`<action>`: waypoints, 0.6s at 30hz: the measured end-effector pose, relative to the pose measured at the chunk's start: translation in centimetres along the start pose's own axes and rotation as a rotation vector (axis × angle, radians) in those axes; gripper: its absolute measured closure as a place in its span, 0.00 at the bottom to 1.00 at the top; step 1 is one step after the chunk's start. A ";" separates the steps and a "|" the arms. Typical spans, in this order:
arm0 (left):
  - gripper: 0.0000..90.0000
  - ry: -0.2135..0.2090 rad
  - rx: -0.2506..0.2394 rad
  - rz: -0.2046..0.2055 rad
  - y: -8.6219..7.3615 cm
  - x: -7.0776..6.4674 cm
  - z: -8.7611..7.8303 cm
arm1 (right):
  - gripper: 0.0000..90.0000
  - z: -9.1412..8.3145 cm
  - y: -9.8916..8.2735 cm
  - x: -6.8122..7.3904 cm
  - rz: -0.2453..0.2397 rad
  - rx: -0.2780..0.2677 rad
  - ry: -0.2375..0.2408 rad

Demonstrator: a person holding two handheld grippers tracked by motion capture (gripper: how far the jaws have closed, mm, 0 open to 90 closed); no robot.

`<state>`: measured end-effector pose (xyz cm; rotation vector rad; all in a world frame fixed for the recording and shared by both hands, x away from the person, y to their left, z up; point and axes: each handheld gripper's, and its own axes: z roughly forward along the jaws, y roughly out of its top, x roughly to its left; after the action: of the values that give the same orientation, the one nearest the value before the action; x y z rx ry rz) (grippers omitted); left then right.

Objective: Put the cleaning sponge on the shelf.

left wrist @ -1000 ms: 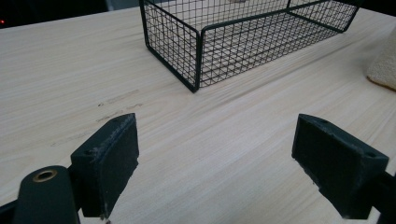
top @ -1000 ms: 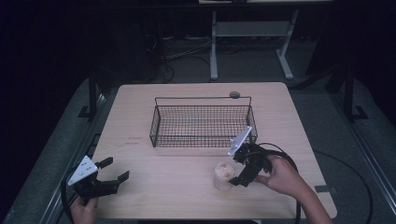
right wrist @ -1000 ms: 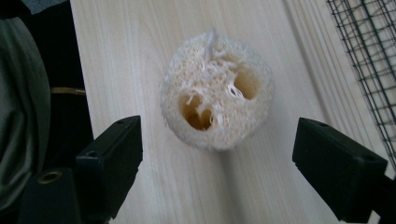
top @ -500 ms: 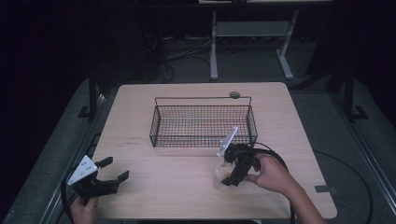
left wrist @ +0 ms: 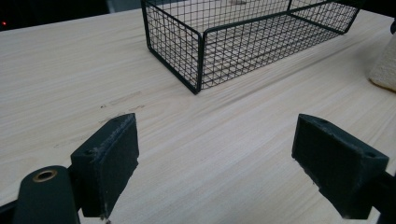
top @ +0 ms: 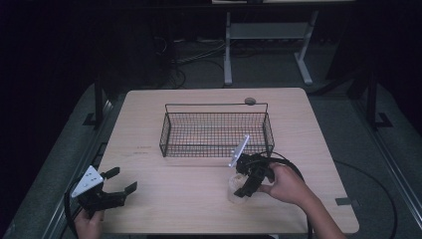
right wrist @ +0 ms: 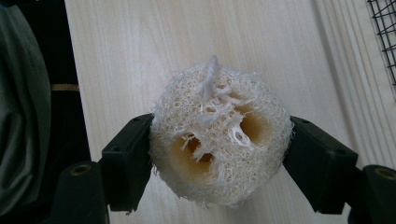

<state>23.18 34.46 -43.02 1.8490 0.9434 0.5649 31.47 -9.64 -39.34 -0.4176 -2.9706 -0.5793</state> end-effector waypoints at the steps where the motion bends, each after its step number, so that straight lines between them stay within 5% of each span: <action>1: 0.16 0.000 0.000 0.001 0.0 0.0 0.0 | 0.30 0.0 0.0 0.0 0.000 0.002 0.000; 18: 0.16 0.005 -0.003 0.002 0.0 0.0 -0.1 | 0.31 -1.8 0.0 0.1 -0.002 -0.039 0.004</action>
<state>23.14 34.48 -42.97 1.8471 0.9439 0.5714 31.42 -10.36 -37.64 -0.4167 -2.9605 -0.6382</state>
